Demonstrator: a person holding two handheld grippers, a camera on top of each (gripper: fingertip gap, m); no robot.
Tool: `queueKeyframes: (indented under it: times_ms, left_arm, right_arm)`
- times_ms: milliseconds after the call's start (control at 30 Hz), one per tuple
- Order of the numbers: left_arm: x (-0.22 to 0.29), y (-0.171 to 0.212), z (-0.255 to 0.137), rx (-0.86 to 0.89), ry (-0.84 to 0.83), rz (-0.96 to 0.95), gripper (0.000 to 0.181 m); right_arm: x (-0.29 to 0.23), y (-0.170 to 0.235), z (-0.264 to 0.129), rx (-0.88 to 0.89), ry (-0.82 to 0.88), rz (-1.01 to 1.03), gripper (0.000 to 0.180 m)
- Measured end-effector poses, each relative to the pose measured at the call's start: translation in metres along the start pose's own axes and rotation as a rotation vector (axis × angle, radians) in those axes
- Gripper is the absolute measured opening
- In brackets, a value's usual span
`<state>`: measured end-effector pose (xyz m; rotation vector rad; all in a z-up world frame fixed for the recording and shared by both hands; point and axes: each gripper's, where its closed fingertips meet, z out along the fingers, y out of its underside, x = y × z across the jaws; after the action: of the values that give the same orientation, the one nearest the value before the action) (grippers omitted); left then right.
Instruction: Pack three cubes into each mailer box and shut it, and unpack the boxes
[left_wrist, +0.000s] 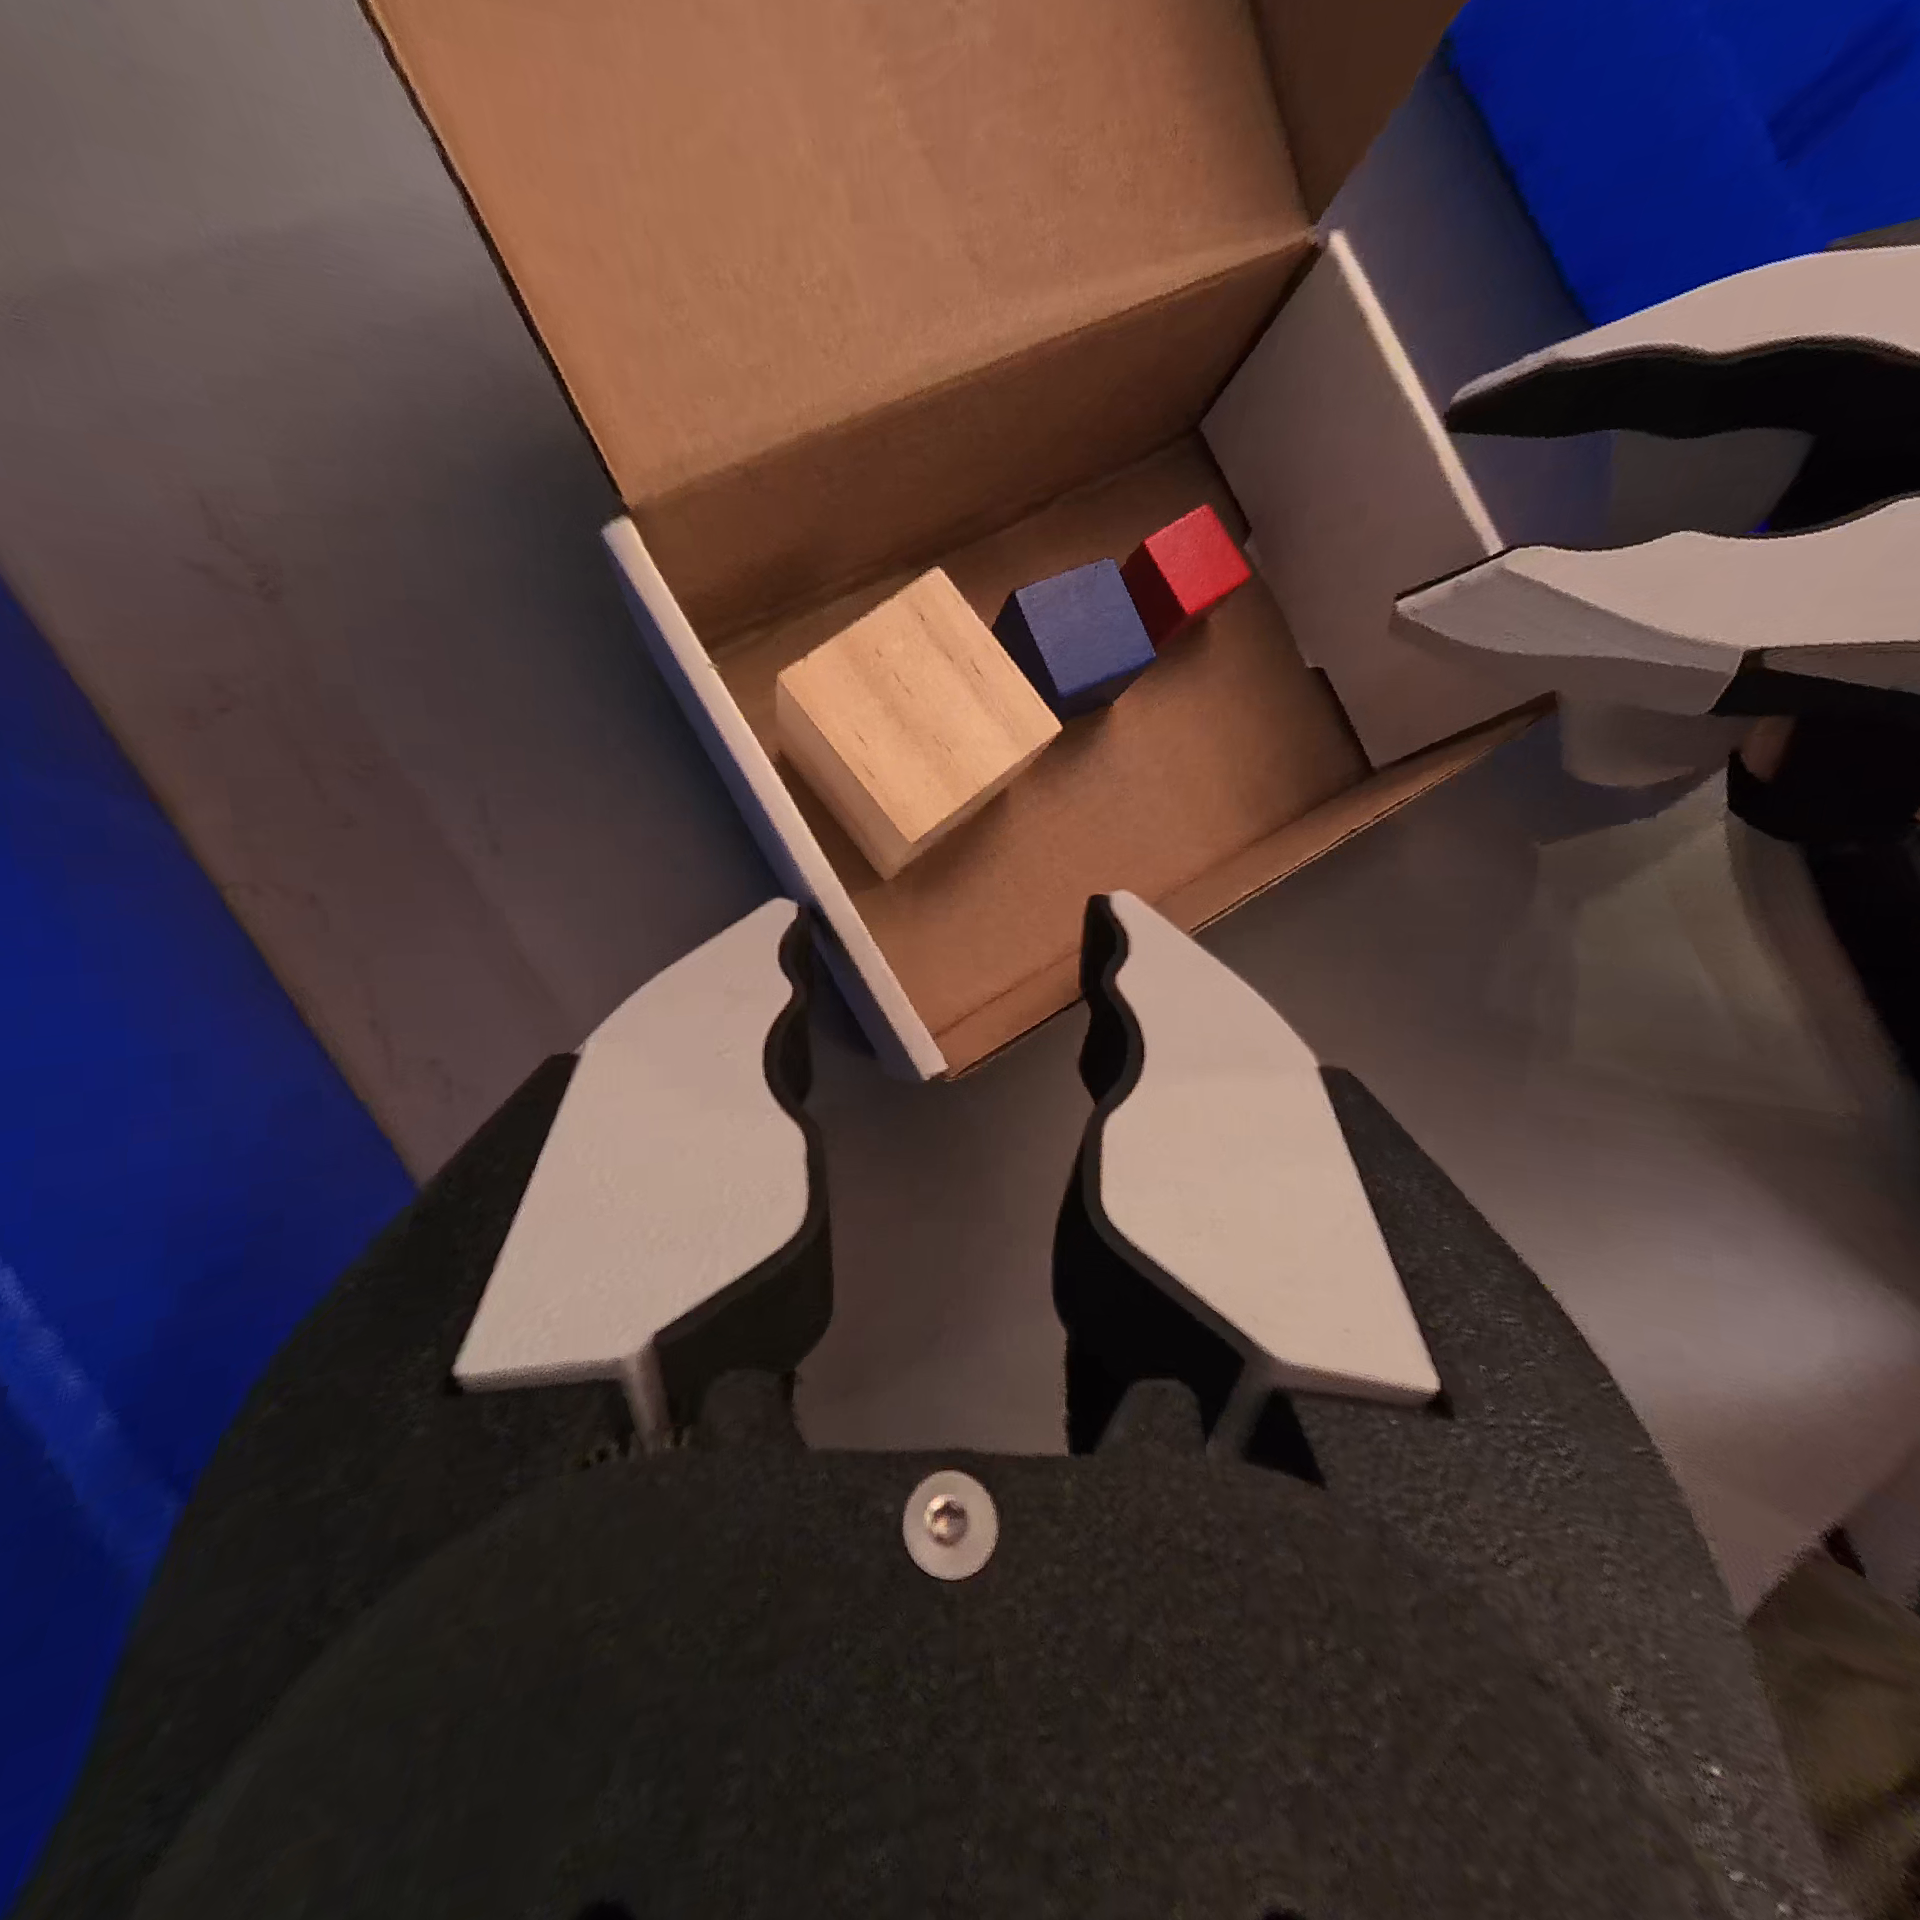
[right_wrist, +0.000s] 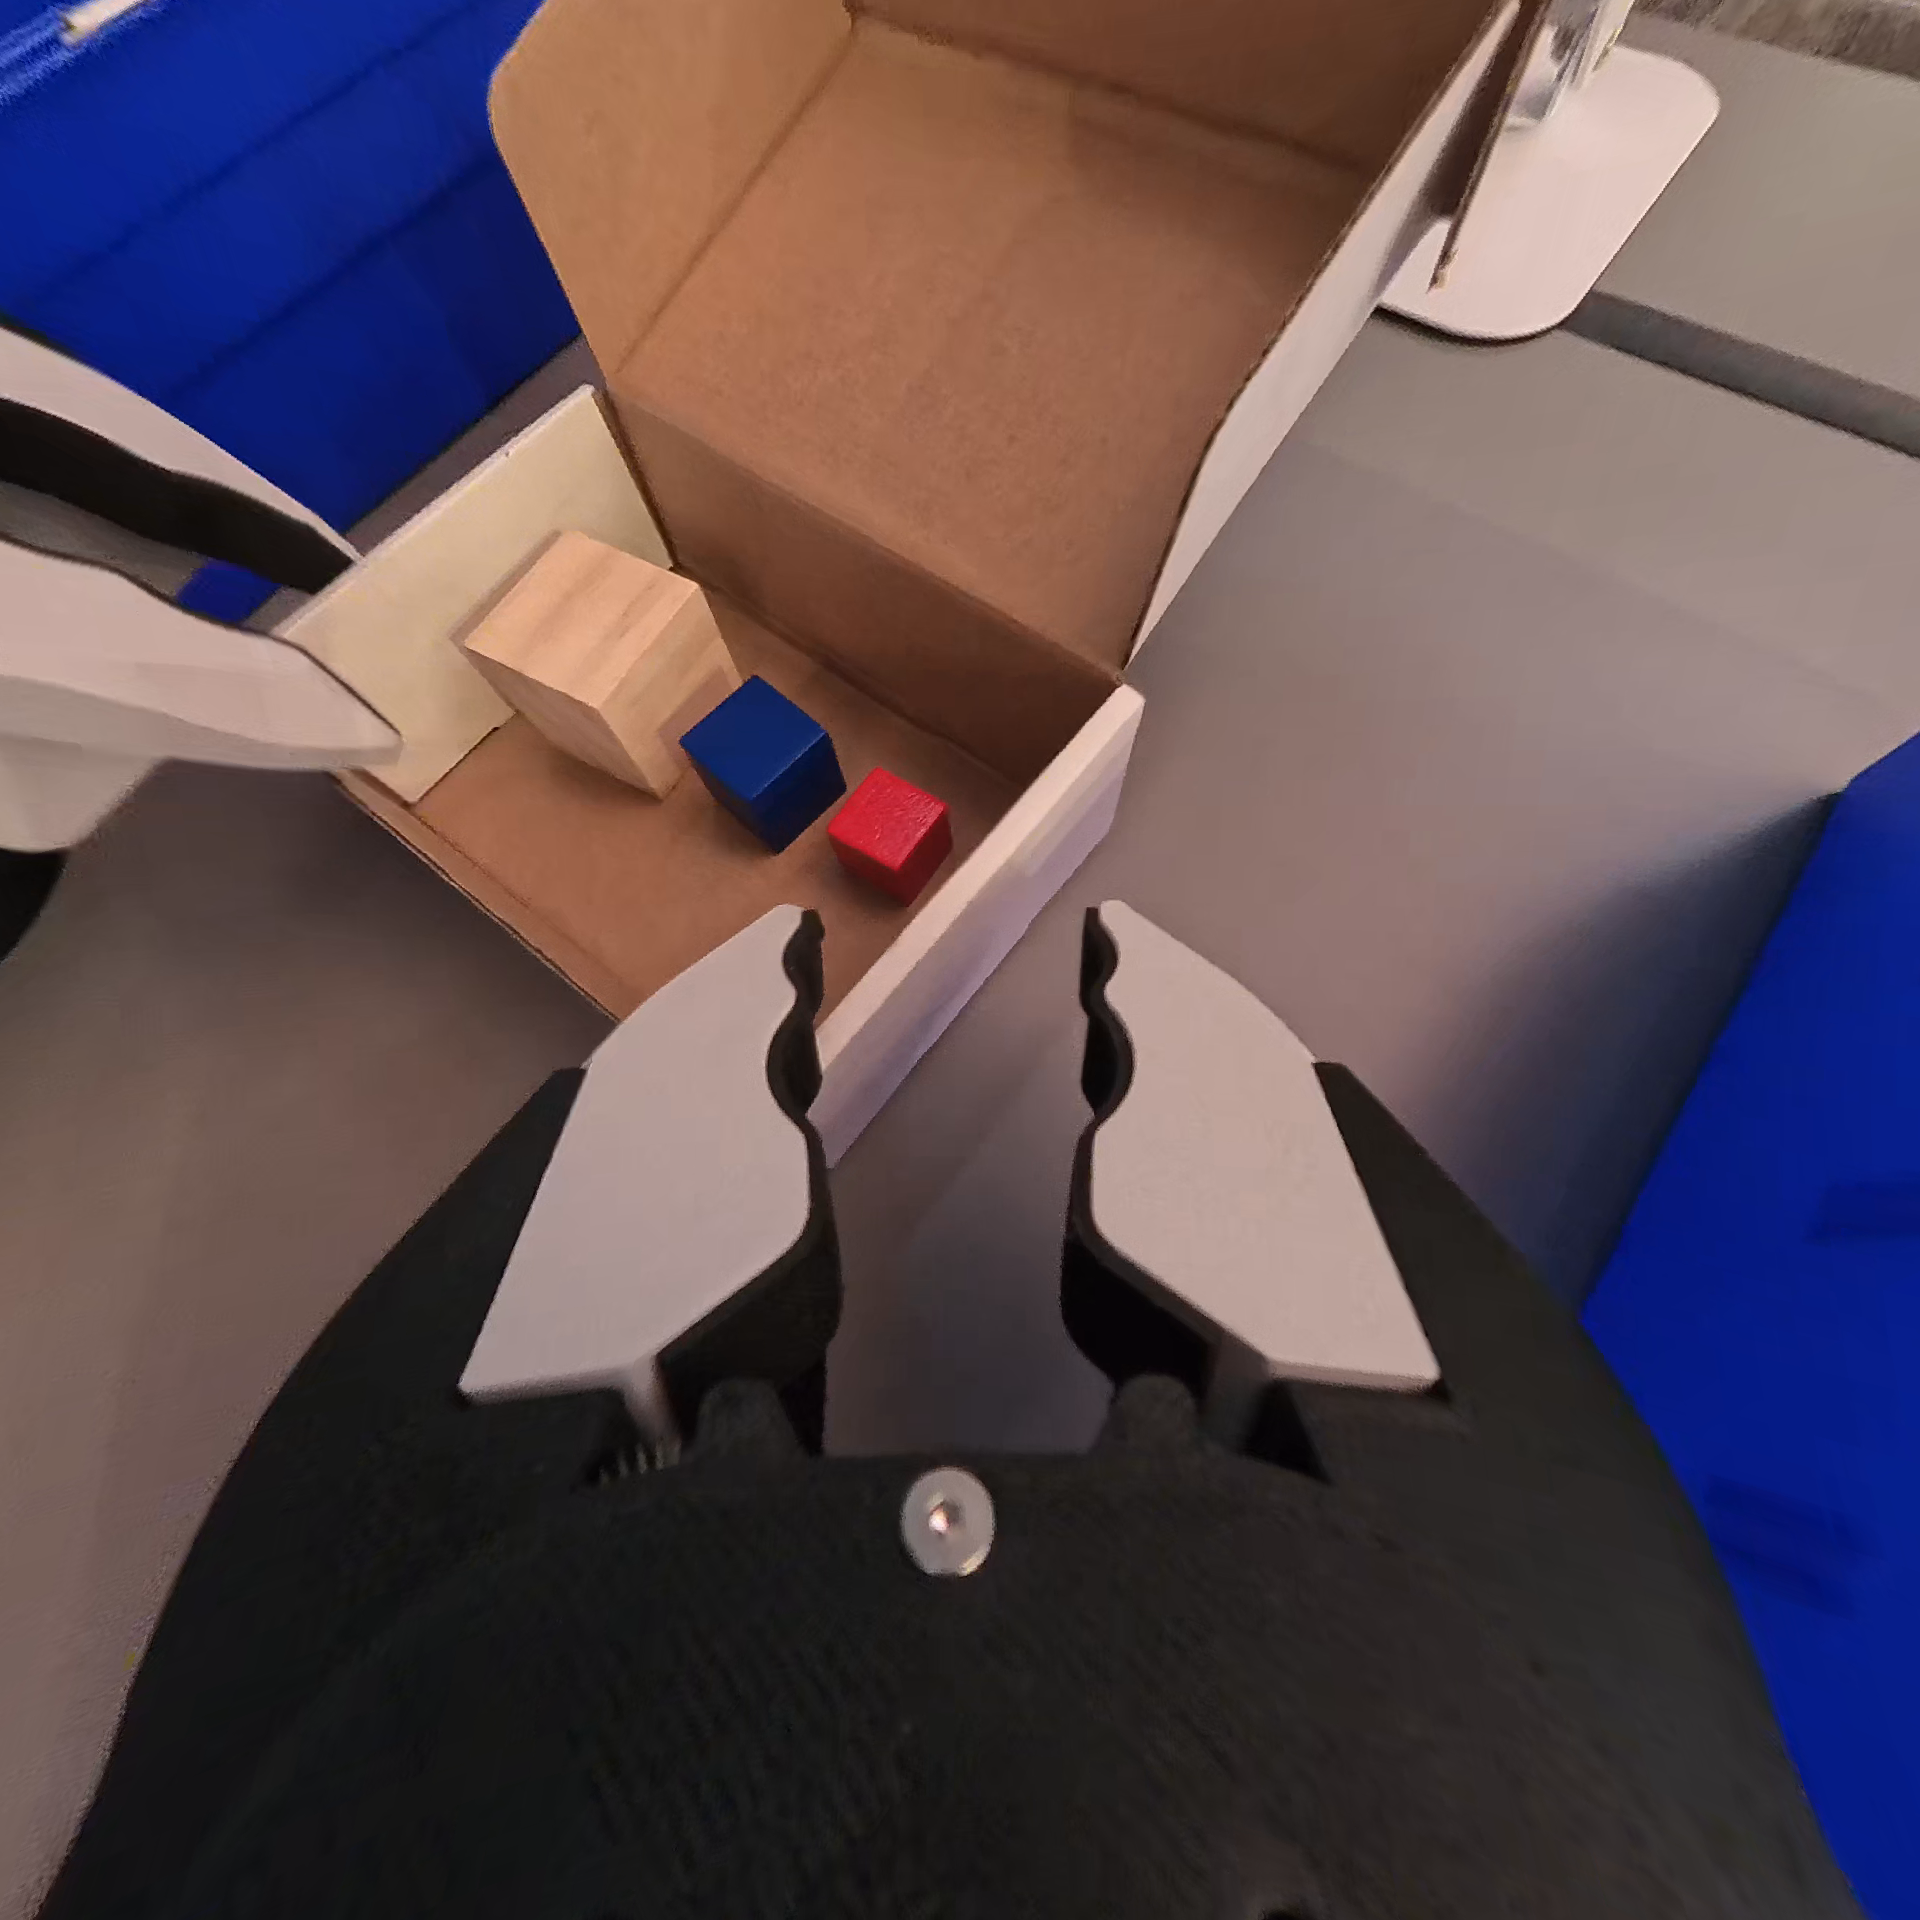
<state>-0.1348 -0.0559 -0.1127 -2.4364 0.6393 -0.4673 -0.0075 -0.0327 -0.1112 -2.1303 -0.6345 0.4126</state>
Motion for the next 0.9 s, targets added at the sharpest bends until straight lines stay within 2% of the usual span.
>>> queueKeyframes:
  times_ms: [100, 167, 333, 467, 533, 667, 800, 900]
  left_arm:
    - [-0.002, -0.017, -0.017, 0.108, -0.062, 0.046, 0.047]
    - [-0.003, -0.037, -0.037, 0.206, -0.103, 0.089, 0.054]
    - [-0.003, -0.108, -0.111, 0.508, -0.161, 0.164, 0.065]
    - [-0.003, -0.158, -0.156, 0.696, -0.083, 0.180, 0.066]
    - [-0.002, -0.178, -0.168, 0.752, -0.004, 0.149, 0.067]
    - [-0.002, -0.202, -0.169, 0.727, 0.152, 0.102, 0.067]
    - [-0.025, -0.193, -0.137, 0.506, 0.153, 0.040, 0.063]
    - [-0.043, -0.183, -0.114, 0.490, 0.144, -0.011, 0.053]
  right_arm:
    - [-0.001, -0.007, -0.004, 0.036, 0.031, -0.040, 0.054]
    - [-0.004, -0.017, -0.009, 0.088, 0.044, -0.058, 0.059]
    - [-0.009, -0.073, -0.048, 0.343, 0.137, -0.193, 0.064]
    - [-0.015, -0.130, -0.078, 0.459, 0.138, -0.288, 0.067]
    - [-0.003, -0.157, -0.084, 0.454, 0.163, -0.295, 0.070]
    - [0.026, -0.190, -0.072, 0.346, 0.118, -0.181, 0.071]
    - [0.043, -0.202, -0.062, 0.327, 0.024, -0.029, 0.072]
    - [0.059, -0.199, -0.060, 0.393, 0.025, 0.043, 0.067]
